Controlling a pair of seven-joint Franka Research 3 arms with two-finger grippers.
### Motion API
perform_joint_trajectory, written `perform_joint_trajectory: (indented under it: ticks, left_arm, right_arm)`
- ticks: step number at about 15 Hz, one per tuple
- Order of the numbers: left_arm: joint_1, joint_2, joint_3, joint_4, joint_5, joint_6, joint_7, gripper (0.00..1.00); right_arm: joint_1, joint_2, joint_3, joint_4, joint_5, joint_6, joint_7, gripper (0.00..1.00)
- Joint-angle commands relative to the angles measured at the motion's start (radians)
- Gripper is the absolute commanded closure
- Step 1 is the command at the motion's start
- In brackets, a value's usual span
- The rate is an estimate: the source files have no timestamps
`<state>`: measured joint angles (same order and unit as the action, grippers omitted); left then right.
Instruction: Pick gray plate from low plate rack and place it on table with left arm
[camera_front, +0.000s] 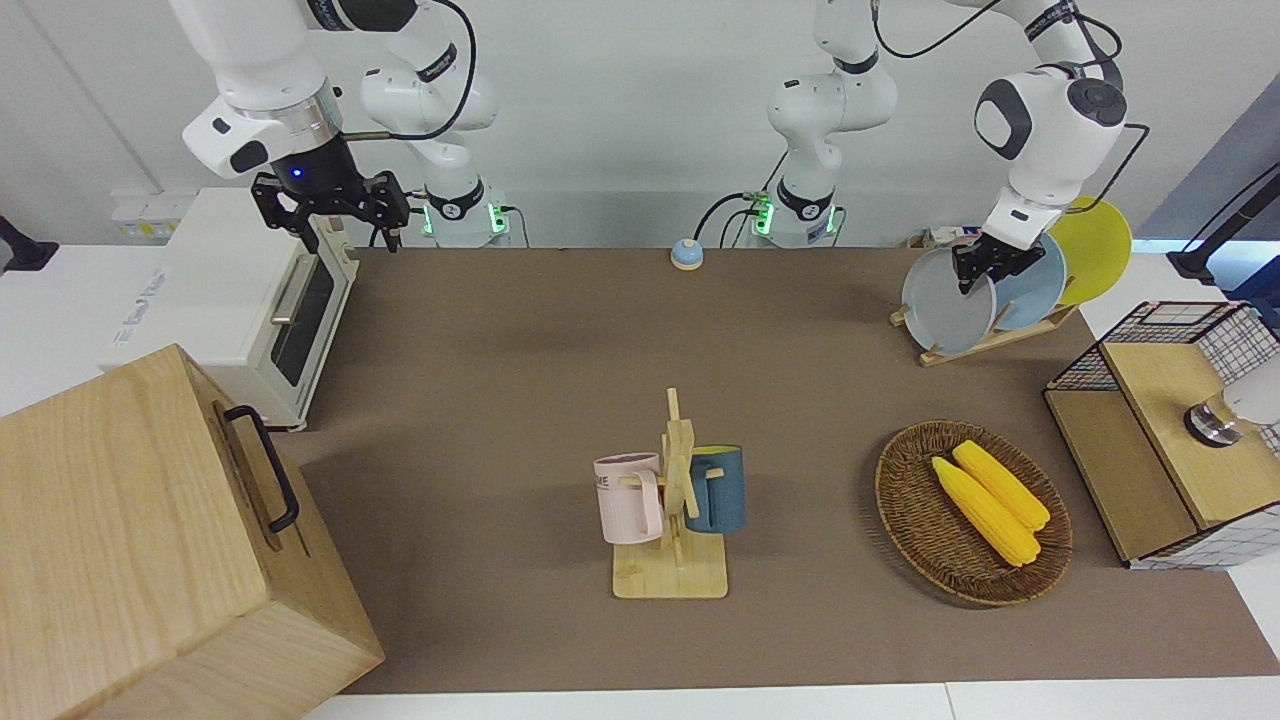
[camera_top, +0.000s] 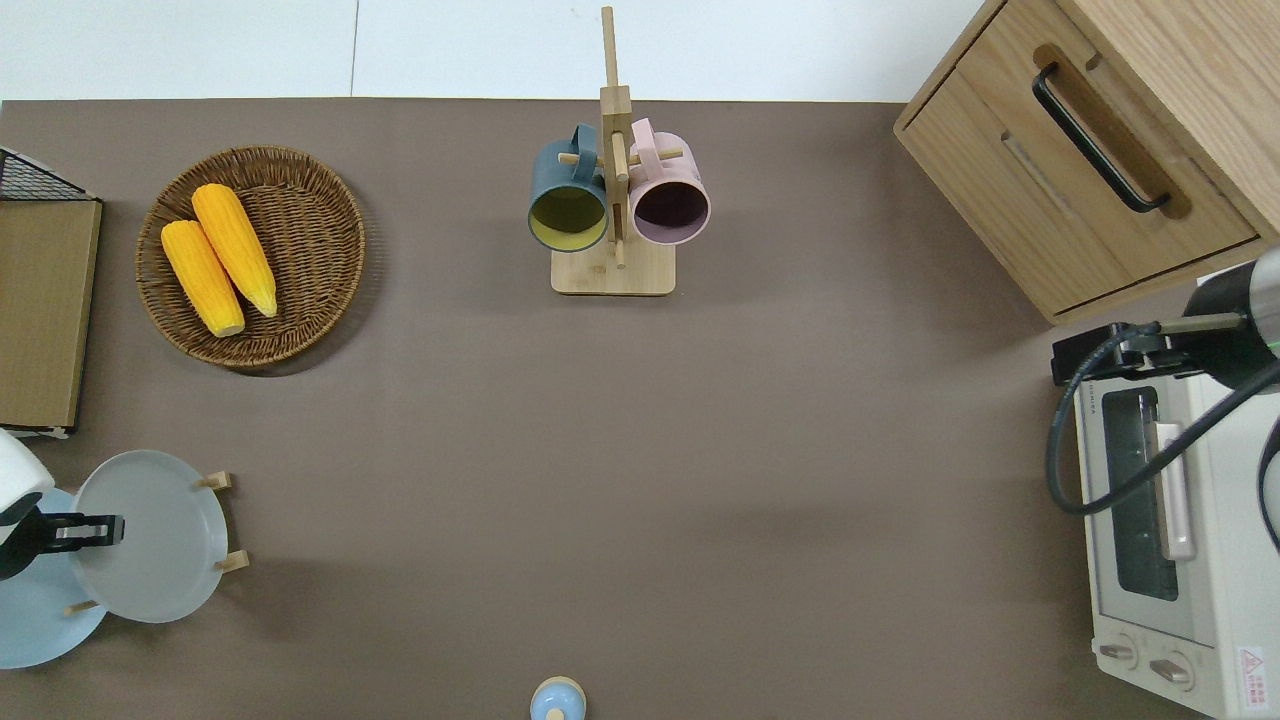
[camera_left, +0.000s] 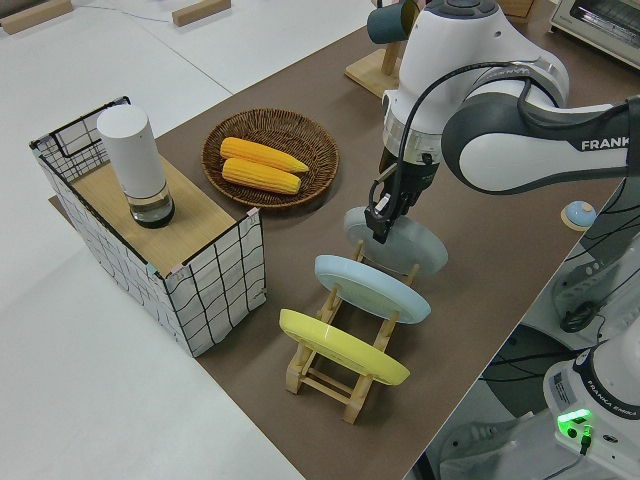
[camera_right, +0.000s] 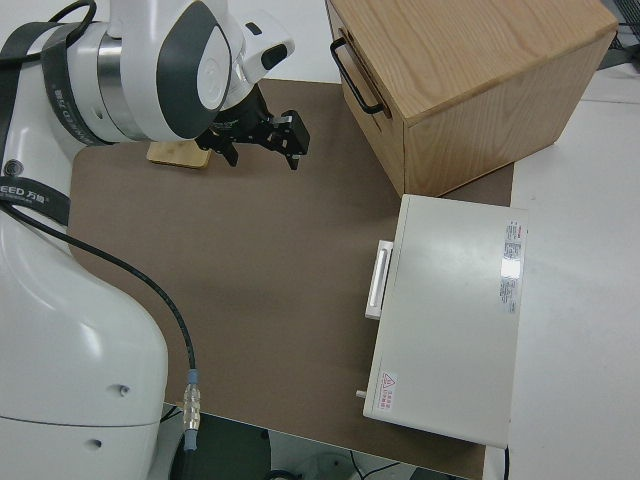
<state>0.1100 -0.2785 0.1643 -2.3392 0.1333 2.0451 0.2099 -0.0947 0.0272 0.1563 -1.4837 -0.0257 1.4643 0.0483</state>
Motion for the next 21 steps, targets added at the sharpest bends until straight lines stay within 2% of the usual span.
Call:
perform_joint_trajectory:
  ticks: [1, 4, 9, 16, 21]
  left_arm:
    - [0.008, -0.031, -0.002, -0.034, 0.015, 0.015, 0.009, 1.0]
    - [0.011, -0.03, -0.002, -0.032, 0.017, 0.017, 0.051, 1.0]
    - [0.011, -0.031, -0.002, -0.013, 0.015, -0.009, 0.043, 1.0]
    - [-0.006, -0.033, -0.02, 0.165, 0.015, -0.216, 0.017, 1.0]
    - [-0.009, -0.034, -0.069, 0.28, 0.015, -0.354, -0.058, 1.0]
  right_arm:
    - [0.007, 0.0, -0.006, 0.006, 0.003, -0.001, 0.004, 0.017]
    - [0.007, 0.0, -0.006, 0.006, 0.003, -0.001, 0.004, 0.017]
    - [0.007, 0.0, -0.006, 0.006, 0.003, -0.001, 0.004, 0.017]
    - [0.007, 0.0, -0.006, 0.006, 0.003, -0.001, 0.004, 0.017]
    - [0.007, 0.0, -0.006, 0.006, 0.003, -0.001, 0.004, 0.017]
